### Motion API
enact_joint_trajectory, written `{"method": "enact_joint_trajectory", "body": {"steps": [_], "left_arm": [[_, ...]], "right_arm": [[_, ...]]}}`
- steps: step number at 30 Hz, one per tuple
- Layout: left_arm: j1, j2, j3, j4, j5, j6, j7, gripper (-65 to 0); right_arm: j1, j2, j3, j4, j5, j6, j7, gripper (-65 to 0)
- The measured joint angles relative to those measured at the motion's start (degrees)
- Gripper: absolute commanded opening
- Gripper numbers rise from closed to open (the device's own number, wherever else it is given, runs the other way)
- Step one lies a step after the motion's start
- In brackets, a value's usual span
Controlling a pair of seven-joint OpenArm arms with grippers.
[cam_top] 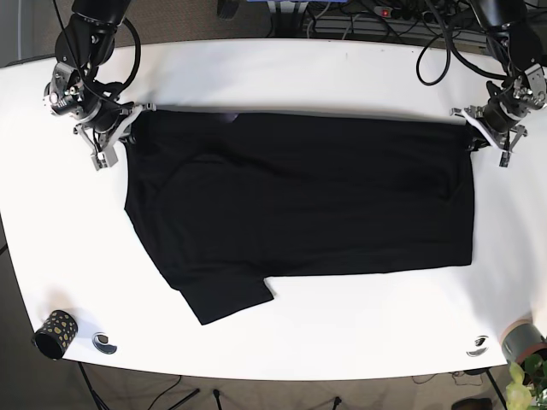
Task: Fold the T-shirt properly
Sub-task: 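Release, regrasp the shoulder edge with both grippers and drag it taut, then move both grippers to the hem side and grasp the hem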
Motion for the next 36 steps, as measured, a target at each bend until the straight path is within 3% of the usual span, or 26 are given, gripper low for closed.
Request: {"method": "enact_joint_trajectory", "body": {"steps": [8, 16, 19, 24, 26, 36], "left_arm": [[6.6, -0.2, -4.5, 3.1, -0.1, 0.0, 0.0, -60.6], [12.5, -1.1, -8.9, 4.1, -0.9, -0.5, -0.5, -60.1], [13.4, -1.2, -9.0, 4.3, -0.9, -0.4, -0.8, -58.2], [13.4, -1.3, -9.0, 4.3, -0.8, -0.2, -0.9, -42.9], [13.4, -1.3, -9.1, 4.3, -0.4, -0.2, -0.9, -38.9], [12.5, -0.9, -8.8, 11.1, 0.1, 0.2, 0.9, -35.4]], "right_arm": [[-9.8, -0.5, -0.1, 7.8, 1.0, 0.61, -0.2, -65.0], [-18.1, -5.4, 3.6, 14.7, 1.2, 0.72, 0.0, -65.0], [-18.9, -5.9, 3.6, 14.6, 1.3, 0.81, 0.0, -56.0], [-18.2, -6.2, 3.9, 14.7, 0.8, 0.66, 0.1, -31.1], [-17.6, -6.2, 3.9, 14.9, 0.8, 0.63, 0.0, -26.8], [-14.8, -5.9, 3.8, 20.5, -0.2, 0.2, -0.6, -24.4]]}}
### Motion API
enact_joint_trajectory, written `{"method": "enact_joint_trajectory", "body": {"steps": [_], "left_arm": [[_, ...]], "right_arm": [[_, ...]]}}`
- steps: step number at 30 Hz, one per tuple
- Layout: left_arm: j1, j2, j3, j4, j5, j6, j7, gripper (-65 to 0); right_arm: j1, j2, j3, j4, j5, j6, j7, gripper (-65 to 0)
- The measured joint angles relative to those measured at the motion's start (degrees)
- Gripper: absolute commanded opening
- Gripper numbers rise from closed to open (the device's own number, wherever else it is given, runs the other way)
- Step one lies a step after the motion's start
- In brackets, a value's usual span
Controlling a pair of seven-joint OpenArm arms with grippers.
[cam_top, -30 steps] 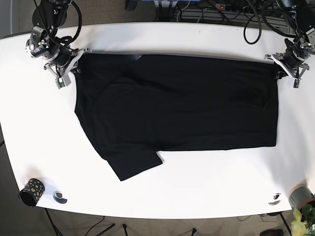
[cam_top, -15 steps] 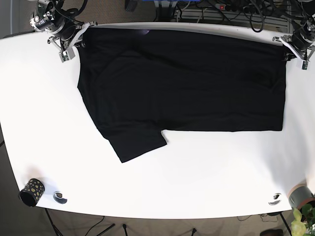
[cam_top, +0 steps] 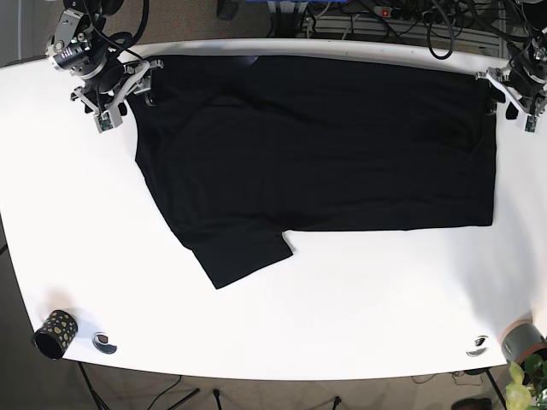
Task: Fold the T-shirt properly
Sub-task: 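Move both grippers to the hem side and grasp the hem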
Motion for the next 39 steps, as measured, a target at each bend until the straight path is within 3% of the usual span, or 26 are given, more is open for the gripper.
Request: {"method": "enact_joint_trajectory", "body": {"steps": [3, 8, 22, 29, 35, 39], "left_arm": [[-0.7, -0.1, 0.1, 1.5, -3.1, 0.0, 0.9, -35.3], [-2.3, -0.7, 0.0, 3.8, -7.4, 0.0, 9.3, -35.3], [-11.3, -1.4, 0.1, 2.4, -7.7, 0.0, 8.7, -35.4], [-19.1, -0.3, 0.1, -3.7, 1.6, 0.0, 9.1, -35.6], [-21.2, 2.3, -0.1, -4.1, 6.0, 0.0, 8.9, -35.4], [-21.1, 2.2, -0.1, -3.0, 6.5, 0.0, 9.3, -35.4]], "right_arm": [[0.5, -0.3, -0.2, 1.9, 0.7, 0.07, 0.2, -24.4], [2.6, -0.5, -0.2, 2.0, 0.3, 0.04, -2.3, -25.7], [14.4, -0.5, -0.7, 1.6, -0.3, 0.04, -4.7, -27.0], [23.7, -0.1, -3.5, -8.2, -1.1, 0.2, -5.7, -27.0], [33.1, 0.3, -6.3, -18.6, -11.2, -0.24, -5.9, -27.0], [39.5, -0.2, -9.7, -27.2, -14.2, 0.09, -1.9, -27.0]]}}
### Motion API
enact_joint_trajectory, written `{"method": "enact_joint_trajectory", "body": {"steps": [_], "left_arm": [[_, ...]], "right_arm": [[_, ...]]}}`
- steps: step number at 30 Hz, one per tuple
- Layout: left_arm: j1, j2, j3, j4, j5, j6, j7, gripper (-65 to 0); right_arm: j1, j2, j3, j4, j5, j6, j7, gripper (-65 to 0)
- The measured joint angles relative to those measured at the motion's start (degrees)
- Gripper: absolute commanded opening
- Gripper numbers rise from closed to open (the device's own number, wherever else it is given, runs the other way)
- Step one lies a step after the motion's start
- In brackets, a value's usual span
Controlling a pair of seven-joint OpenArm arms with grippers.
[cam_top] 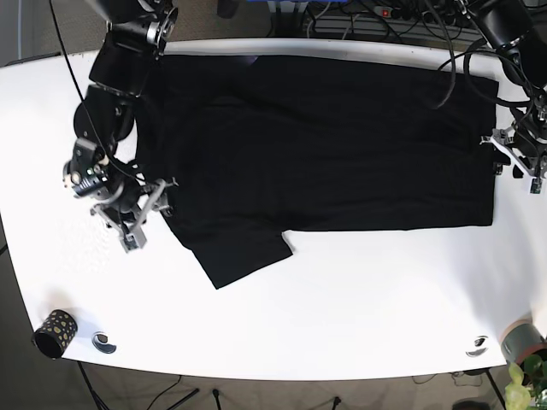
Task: Fold the T-shirt properly
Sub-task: 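Move both grippers to the hem side and grasp the hem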
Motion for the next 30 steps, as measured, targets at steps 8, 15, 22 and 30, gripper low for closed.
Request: {"method": "enact_joint_trajectory", "body": {"steps": [8, 15, 22, 30], "left_arm": [[-0.3, -0.1, 0.0, 0.6, -0.2, 0.0, 0.0, -35.4], [-0.2, -0.1, -0.2, 0.5, -0.2, 0.0, 0.0, -35.3], [-0.4, -0.1, -0.2, 0.3, 0.0, 0.0, 0.0, -35.1], [-6.6, 0.2, -0.1, -3.6, -0.4, 6.6, -0.4, -35.0]], "right_arm": [[8.1, 0.5, -1.5, -19.3, -4.2, -0.37, 10.4, -27.0], [11.6, 2.1, -1.5, -31.1, -5.0, -0.28, 18.3, -27.0], [12.1, 1.4, -1.5, -33.3, -4.5, -0.42, 20.1, -27.0], [12.1, -2.5, -1.7, -33.3, -4.1, -0.26, 20.6, -27.3]]}}
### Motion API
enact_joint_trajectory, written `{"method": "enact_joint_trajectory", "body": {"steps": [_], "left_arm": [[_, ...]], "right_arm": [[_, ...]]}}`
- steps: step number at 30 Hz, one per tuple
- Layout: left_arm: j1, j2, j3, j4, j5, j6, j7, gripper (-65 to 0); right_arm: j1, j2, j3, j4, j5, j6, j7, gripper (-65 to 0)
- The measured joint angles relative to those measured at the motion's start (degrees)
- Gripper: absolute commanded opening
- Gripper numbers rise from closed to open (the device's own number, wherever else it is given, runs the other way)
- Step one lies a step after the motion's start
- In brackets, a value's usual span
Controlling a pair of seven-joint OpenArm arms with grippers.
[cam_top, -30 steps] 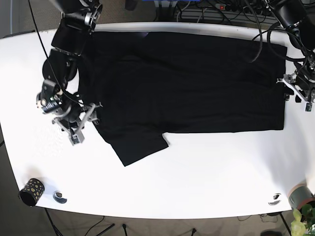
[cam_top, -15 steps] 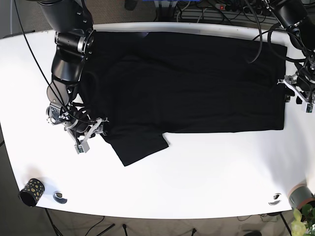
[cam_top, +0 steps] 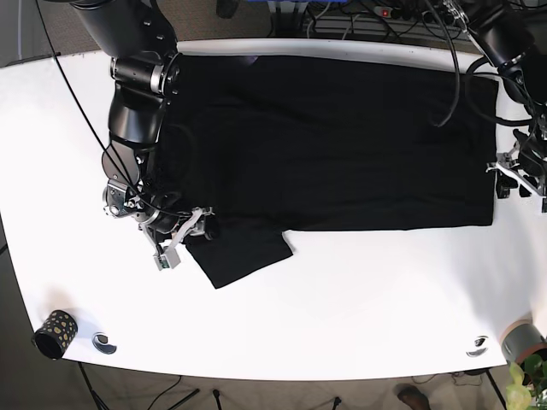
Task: Fold the T-shirt properly
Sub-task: 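Move both grippers to the hem side and grasp the hem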
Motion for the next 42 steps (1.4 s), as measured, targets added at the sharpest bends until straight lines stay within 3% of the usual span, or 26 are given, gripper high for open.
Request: {"method": "enact_joint_trajectory", "body": {"steps": [2, 5, 8, 10, 14, 17, 21, 27, 30, 38, 42], "left_arm": [[-1.9, 0.0, 0.0, -2.9, 0.4, 3.8, 0.0, -34.7], [-4.9, -0.3, -0.2, -8.1, 0.9, 9.4, 0.2, -28.2], [-7.9, -1.6, 0.2, -13.2, 0.6, 12.7, 0.2, -20.0], [-10.4, -2.1, 0.0, -17.0, 0.7, 14.4, -0.1, -17.9], [-13.9, -2.1, 0.0, -23.1, 0.5, 14.1, 0.0, -17.9], [-15.6, -1.9, 1.2, -26.4, 0.2, 13.6, -0.1, -17.9], [-17.7, -2.2, 6.0, -30.7, 0.3, 8.3, 0.0, -17.9], [-20.7, -2.0, 7.8, -35.8, -0.1, 7.4, -1.7, -18.1], [-21.1, -2.6, 8.3, -38.3, -0.5, 7.2, -4.6, -23.2], [-21.1, -3.9, 11.6, -39.8, 0.5, 7.2, -6.3, -54.4], [-20.6, -3.8, 11.7, -39.8, 0.6, 6.7, -7.7, -64.6]], "right_arm": [[0.0, 0.0, 0.0, 0.0, 0.0, 0.35, 0.2, -27.3], [-0.3, 0.0, 0.0, 0.0, -0.2, 0.39, 1.5, -30.8], [-0.3, 0.1, 0.1, -0.3, -0.2, 0.37, 2.0, -41.7], [-0.3, 0.2, 0.0, -0.3, -0.2, -0.04, 1.9, -49.3], [-0.5, 0.3, 0.0, -0.4, -0.4, -0.04, 1.6, -58.0], [-0.6, 0.4, 0.0, -0.4, -0.4, -0.02, 1.6, -57.9], [-0.6, 0.4, 0.0, -0.4, -0.4, -0.02, 1.6, -57.9], [-0.6, 0.4, 0.1, -0.4, -0.4, -0.02, 1.6, -58.0], [-0.6, 0.4, 0.0, -0.4, -0.4, -0.04, 1.6, -58.2], [-0.6, 0.4, 0.1, -0.3, -0.4, -0.02, 1.6, -58.5], [-0.6, 0.4, 0.1, -0.3, -0.4, -0.02, 1.5, -58.8]]}}
